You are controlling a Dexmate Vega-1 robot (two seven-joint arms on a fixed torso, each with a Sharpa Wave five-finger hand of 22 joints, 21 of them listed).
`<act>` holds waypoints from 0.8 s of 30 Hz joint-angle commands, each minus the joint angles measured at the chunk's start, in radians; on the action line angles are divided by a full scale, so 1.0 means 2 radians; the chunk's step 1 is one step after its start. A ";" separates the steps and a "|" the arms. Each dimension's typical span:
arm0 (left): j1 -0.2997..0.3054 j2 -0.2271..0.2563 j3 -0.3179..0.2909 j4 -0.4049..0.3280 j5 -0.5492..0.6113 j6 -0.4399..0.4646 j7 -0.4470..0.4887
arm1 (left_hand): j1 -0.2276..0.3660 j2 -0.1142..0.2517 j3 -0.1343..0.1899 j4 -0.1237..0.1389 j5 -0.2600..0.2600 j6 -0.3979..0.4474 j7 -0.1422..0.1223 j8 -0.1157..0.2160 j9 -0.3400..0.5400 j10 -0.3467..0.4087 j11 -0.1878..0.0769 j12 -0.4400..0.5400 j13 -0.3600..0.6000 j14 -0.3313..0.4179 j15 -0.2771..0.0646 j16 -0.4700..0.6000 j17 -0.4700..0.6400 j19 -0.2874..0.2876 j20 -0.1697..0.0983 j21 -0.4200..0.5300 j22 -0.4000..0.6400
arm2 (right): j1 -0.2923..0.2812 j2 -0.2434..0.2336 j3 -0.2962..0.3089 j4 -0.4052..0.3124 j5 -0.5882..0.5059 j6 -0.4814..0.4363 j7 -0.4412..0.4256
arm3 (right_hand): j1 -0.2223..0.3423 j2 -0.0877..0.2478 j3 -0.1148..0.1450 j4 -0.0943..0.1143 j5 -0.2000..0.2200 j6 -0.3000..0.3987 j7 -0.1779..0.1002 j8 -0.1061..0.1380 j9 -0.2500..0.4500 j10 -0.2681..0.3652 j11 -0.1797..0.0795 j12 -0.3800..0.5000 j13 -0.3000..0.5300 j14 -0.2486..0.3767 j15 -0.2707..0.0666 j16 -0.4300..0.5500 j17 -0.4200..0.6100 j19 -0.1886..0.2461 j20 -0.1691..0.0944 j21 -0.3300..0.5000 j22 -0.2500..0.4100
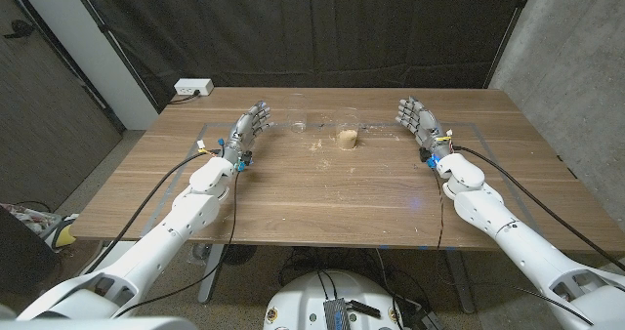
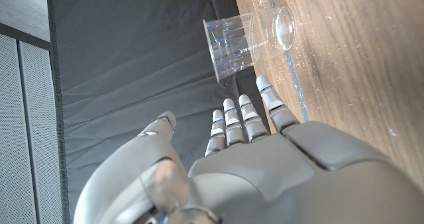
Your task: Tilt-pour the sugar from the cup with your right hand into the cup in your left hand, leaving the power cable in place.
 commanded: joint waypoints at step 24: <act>-0.001 0.041 0.014 -0.006 0.010 -0.027 0.002 | 0.002 -0.001 0.002 -0.002 0.001 0.008 -0.008 0.004 -0.006 0.018 -0.009 0.008 -0.003 0.014 -0.011 0.007 0.002 0.007 0.001 0.000 0.003 | -0.012 -0.044 -0.023 0.004 -0.170 0.063 -0.063 | -0.003 -0.051 -0.021 -0.019 -0.003 -0.028 0.002 -0.006 0.000 -0.014 -0.012 -0.003 0.003 0.003 -0.005 0.001 0.002 0.007 0.015 -0.004 0.001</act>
